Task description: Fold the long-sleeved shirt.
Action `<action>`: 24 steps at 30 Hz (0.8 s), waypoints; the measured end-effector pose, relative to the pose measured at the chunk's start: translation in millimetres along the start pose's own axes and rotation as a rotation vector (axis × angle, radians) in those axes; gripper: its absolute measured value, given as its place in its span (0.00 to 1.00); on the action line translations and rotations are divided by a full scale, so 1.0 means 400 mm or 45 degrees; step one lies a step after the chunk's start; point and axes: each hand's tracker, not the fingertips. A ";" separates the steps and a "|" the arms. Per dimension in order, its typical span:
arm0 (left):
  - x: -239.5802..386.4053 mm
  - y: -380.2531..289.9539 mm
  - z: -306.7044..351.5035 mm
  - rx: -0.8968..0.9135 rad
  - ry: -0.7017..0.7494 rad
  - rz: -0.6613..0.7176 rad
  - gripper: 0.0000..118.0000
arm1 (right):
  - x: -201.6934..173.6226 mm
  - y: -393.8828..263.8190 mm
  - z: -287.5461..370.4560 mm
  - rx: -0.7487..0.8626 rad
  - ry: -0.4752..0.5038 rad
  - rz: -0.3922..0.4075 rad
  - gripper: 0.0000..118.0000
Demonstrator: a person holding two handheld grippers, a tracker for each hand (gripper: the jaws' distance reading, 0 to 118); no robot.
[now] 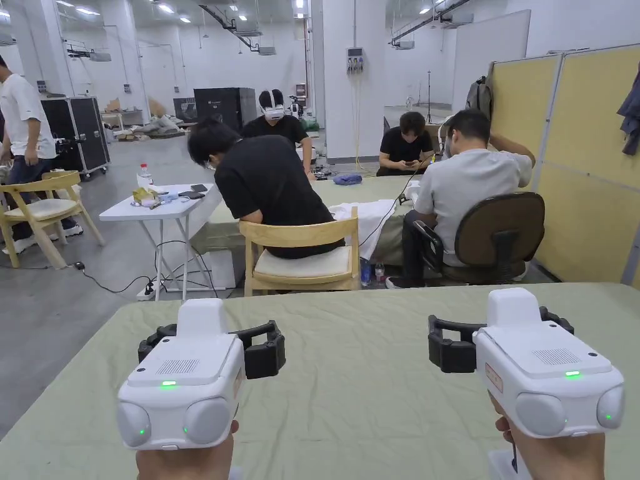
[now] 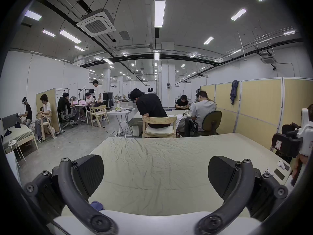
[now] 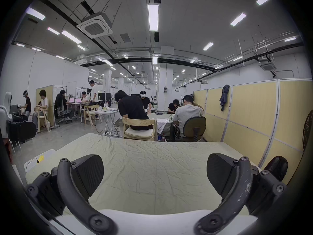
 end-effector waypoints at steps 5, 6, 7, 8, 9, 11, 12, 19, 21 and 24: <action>-0.005 -0.004 -0.001 0.004 0.003 -0.002 1.00 | 0.003 0.000 -0.005 -0.004 0.002 -0.008 1.00; -0.005 -0.003 -0.002 0.000 0.005 0.002 1.00 | 0.003 -0.001 -0.006 -0.007 0.003 -0.008 1.00; -0.007 -0.004 -0.004 -0.001 0.001 0.005 1.00 | 0.003 -0.002 -0.007 -0.009 0.005 -0.007 1.00; -0.007 -0.004 -0.005 -0.003 -0.004 0.006 1.00 | 0.002 -0.003 -0.007 -0.010 0.008 -0.003 1.00; -0.007 -0.004 -0.006 -0.005 -0.007 0.007 1.00 | 0.001 -0.003 -0.007 -0.011 0.009 0.000 1.00; -0.005 -0.003 -0.008 -0.007 -0.005 0.003 1.00 | -0.001 -0.004 -0.007 -0.011 0.008 0.006 1.00; -0.003 -0.003 -0.008 -0.005 -0.004 0.000 1.00 | -0.001 -0.004 -0.007 -0.009 0.009 0.006 1.00; 0.001 -0.006 -0.012 -0.012 -0.014 0.007 1.00 | -0.006 -0.003 -0.008 -0.011 0.015 0.008 1.00; 0.000 -0.009 -0.013 -0.014 -0.012 0.004 1.00 | -0.006 -0.003 -0.008 -0.011 0.016 0.010 1.00; -0.002 -0.015 -0.019 -0.023 -0.027 0.002 1.00 | -0.006 -0.003 -0.008 -0.009 0.015 0.008 1.00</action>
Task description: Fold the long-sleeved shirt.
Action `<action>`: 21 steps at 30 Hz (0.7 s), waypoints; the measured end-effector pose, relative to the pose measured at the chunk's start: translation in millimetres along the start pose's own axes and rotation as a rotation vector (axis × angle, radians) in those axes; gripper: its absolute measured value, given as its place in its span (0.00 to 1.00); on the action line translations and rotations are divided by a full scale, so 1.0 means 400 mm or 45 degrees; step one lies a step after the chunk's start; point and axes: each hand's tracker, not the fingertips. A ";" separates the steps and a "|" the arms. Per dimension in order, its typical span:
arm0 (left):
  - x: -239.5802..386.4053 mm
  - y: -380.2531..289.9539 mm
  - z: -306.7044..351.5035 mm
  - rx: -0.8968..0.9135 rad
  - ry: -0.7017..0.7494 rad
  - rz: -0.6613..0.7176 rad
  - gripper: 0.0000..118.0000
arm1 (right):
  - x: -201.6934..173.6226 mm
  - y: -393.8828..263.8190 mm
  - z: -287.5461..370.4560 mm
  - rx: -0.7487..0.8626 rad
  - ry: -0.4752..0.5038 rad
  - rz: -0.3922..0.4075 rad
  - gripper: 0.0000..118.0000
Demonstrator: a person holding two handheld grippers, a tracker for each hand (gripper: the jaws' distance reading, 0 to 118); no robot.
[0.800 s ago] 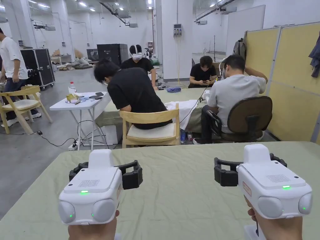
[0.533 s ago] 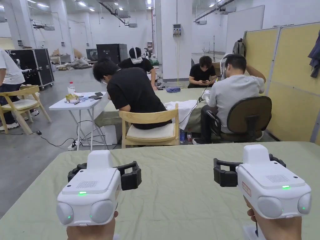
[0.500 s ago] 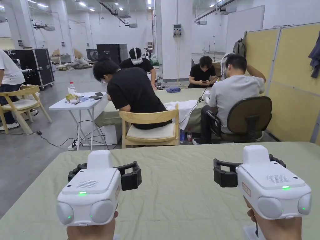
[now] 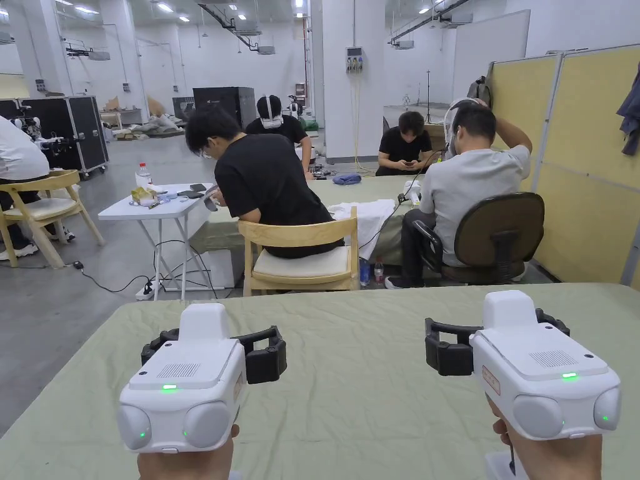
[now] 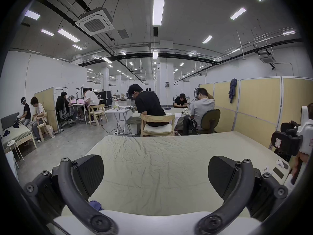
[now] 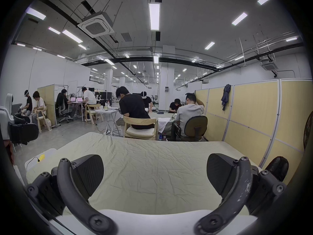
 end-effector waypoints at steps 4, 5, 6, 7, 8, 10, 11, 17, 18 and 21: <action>0.001 -0.001 0.003 0.009 -0.002 0.011 1.00 | -0.001 -0.004 -0.001 -0.005 0.001 -0.001 1.00; 0.001 -0.001 0.003 0.012 -0.002 0.009 1.00 | -0.001 -0.005 -0.002 -0.005 0.003 -0.001 1.00; 0.002 -0.001 0.003 0.011 -0.002 0.005 1.00 | -0.001 -0.006 -0.002 -0.006 0.006 -0.001 1.00; 0.002 -0.003 0.000 0.006 0.000 0.001 1.00 | -0.002 -0.007 -0.002 -0.005 0.006 0.000 1.00; 0.002 -0.003 -0.003 0.000 -0.001 -0.001 1.00 | -0.002 -0.008 -0.003 -0.006 0.004 0.001 1.00; 0.001 -0.006 -0.005 -0.003 -0.005 0.002 1.00 | -0.002 -0.007 -0.003 -0.009 0.004 -0.002 1.00; 0.000 -0.008 -0.006 -0.007 -0.006 0.006 1.00 | -0.002 -0.008 -0.003 -0.009 0.007 -0.004 1.00; -0.002 -0.014 -0.006 -0.009 -0.002 0.013 1.00 | -0.001 -0.012 -0.005 -0.012 0.006 -0.003 1.00; -0.001 -0.014 -0.006 -0.010 -0.006 0.013 1.00 | -0.001 -0.013 -0.005 -0.013 0.004 0.000 1.00; -0.001 -0.015 -0.007 -0.010 -0.007 0.014 1.00 | -0.001 -0.014 -0.005 -0.013 0.006 -0.009 1.00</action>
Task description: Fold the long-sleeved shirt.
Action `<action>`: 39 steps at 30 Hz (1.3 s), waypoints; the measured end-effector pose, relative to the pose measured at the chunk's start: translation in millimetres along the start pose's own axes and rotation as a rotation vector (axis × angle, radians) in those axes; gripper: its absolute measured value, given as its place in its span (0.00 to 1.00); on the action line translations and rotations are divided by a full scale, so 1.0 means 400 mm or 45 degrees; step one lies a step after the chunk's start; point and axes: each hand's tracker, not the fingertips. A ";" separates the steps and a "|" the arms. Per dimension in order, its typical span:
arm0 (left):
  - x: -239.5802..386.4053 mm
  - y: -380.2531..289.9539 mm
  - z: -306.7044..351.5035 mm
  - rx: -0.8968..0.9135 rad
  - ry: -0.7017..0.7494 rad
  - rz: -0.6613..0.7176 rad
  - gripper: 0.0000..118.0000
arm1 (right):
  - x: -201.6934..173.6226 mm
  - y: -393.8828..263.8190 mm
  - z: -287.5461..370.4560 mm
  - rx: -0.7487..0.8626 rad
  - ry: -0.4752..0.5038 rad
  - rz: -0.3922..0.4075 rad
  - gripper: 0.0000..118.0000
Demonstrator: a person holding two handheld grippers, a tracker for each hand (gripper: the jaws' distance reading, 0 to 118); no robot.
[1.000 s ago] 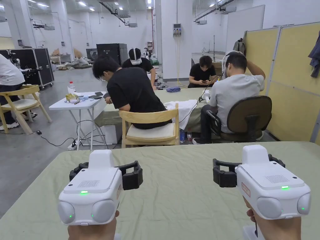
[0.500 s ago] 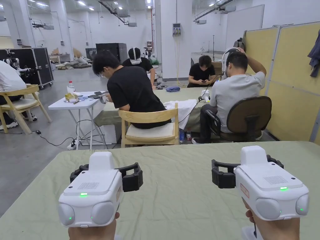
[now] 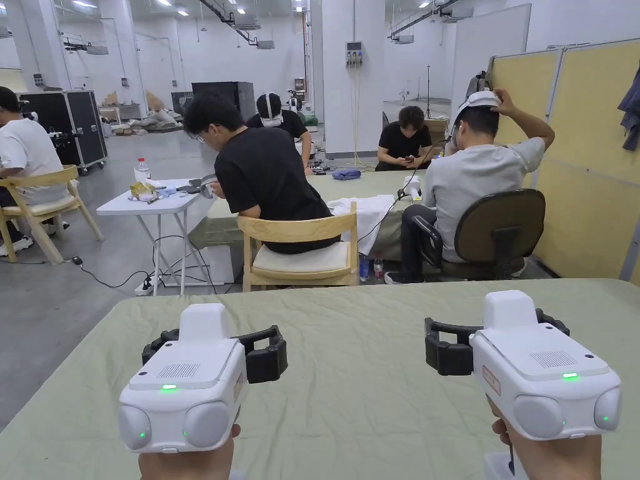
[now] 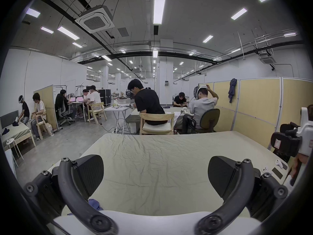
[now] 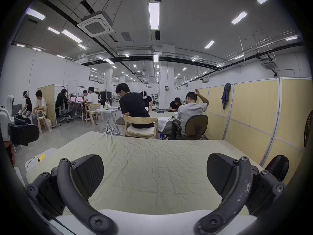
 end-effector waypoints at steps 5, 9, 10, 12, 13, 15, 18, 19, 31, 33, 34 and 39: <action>0.002 -0.002 -0.002 -0.003 -0.013 -0.001 1.00 | -0.004 0.004 0.001 0.003 -0.002 0.010 1.00; 0.005 -0.001 -0.003 -0.002 -0.009 -0.001 1.00 | -0.005 0.006 0.000 0.004 0.001 0.005 1.00; 0.004 -0.001 -0.003 -0.002 -0.010 0.001 1.00 | -0.005 0.006 0.000 0.004 0.002 0.003 1.00; 0.003 -0.001 -0.003 -0.006 -0.009 0.005 1.00 | -0.005 0.005 -0.001 0.002 0.001 0.003 1.00; 0.003 -0.001 -0.003 -0.005 -0.008 0.006 1.00 | -0.005 0.005 -0.002 0.002 0.000 0.004 1.00; 0.001 -0.002 -0.005 -0.005 -0.008 0.007 1.00 | -0.005 0.004 -0.002 0.001 -0.001 0.004 1.00; 0.001 -0.003 -0.005 -0.007 -0.008 0.002 1.00 | -0.005 0.001 -0.004 -0.001 0.002 0.004 1.00; 0.002 -0.003 -0.005 -0.006 -0.007 0.003 1.00 | -0.005 0.000 -0.004 -0.002 0.001 0.006 1.00; 0.007 -0.007 -0.010 -0.014 -0.016 0.005 1.00 | 0.002 -0.001 -0.006 0.011 -0.017 0.006 1.00; 0.007 -0.007 -0.010 -0.017 -0.018 0.005 1.00 | 0.006 -0.004 -0.009 0.008 -0.015 0.003 1.00; 0.005 -0.008 -0.011 -0.016 -0.019 0.005 1.00 | 0.007 -0.005 -0.009 0.005 -0.020 0.002 1.00; 0.006 -0.006 -0.008 -0.012 -0.016 0.006 1.00 | 0.016 -0.008 -0.009 0.001 -0.030 -0.012 1.00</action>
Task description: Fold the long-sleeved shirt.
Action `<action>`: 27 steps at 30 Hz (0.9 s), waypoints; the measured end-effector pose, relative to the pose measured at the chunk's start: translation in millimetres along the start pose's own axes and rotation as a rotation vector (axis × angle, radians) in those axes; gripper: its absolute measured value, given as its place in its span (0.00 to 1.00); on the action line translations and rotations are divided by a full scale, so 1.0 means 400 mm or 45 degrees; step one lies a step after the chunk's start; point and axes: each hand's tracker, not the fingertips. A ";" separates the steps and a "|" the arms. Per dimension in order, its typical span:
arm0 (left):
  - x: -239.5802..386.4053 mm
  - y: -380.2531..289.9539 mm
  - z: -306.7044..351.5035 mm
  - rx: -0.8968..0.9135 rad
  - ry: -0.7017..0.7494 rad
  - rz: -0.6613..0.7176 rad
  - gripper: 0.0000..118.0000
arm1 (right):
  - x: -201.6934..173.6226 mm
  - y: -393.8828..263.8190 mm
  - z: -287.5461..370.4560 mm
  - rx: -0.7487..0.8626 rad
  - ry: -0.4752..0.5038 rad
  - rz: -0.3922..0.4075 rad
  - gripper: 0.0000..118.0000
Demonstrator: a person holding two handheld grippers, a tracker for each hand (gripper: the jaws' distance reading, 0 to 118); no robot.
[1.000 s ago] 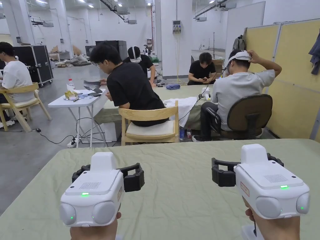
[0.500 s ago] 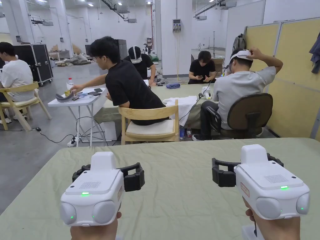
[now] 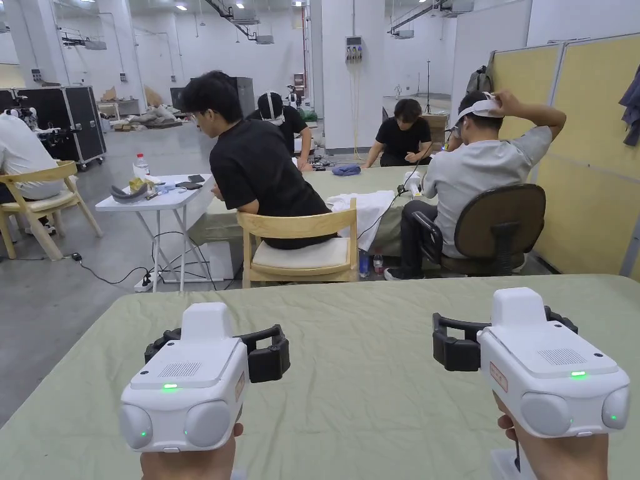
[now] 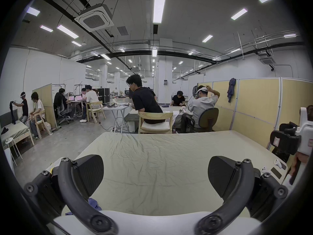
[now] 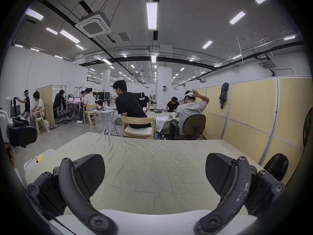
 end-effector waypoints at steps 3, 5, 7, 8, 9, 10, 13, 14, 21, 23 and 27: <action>0.001 -0.001 0.001 0.001 0.001 -0.002 1.00 | -0.001 0.000 0.000 -0.002 0.002 0.000 1.00; 0.002 -0.002 0.000 0.001 -0.001 -0.001 1.00 | -0.004 0.000 0.002 -0.001 0.005 0.008 1.00; 0.004 -0.003 0.001 0.000 -0.001 -0.004 1.00 | -0.008 0.000 0.001 -0.001 0.009 0.014 1.00; 0.005 -0.003 0.002 0.003 -0.001 -0.011 1.00 | -0.009 0.000 0.001 -0.001 0.006 0.015 1.00; 0.006 -0.004 0.003 0.007 0.001 -0.017 1.00 | -0.008 -0.002 0.001 0.001 0.005 0.016 1.00; 0.007 -0.004 0.003 0.007 0.003 -0.022 1.00 | -0.008 -0.002 0.000 0.002 0.006 0.015 1.00; 0.007 -0.007 -0.001 0.002 -0.002 -0.019 1.00 | -0.009 -0.003 -0.001 -0.003 0.008 0.012 1.00; 0.007 -0.008 -0.002 -0.001 -0.003 -0.017 1.00 | -0.009 -0.004 -0.002 -0.004 0.007 0.012 1.00; -0.007 -0.013 -0.001 0.019 -0.013 0.049 0.75 | -0.009 -0.002 -0.003 -0.028 0.009 0.008 0.35; -0.011 -0.011 -0.001 0.003 -0.049 0.062 0.48 | -0.014 -0.003 -0.013 -0.067 -0.008 0.022 0.12; -0.010 -0.018 -0.001 0.005 -0.027 0.039 0.06 | -0.022 -0.011 -0.002 -0.041 0.005 0.014 0.02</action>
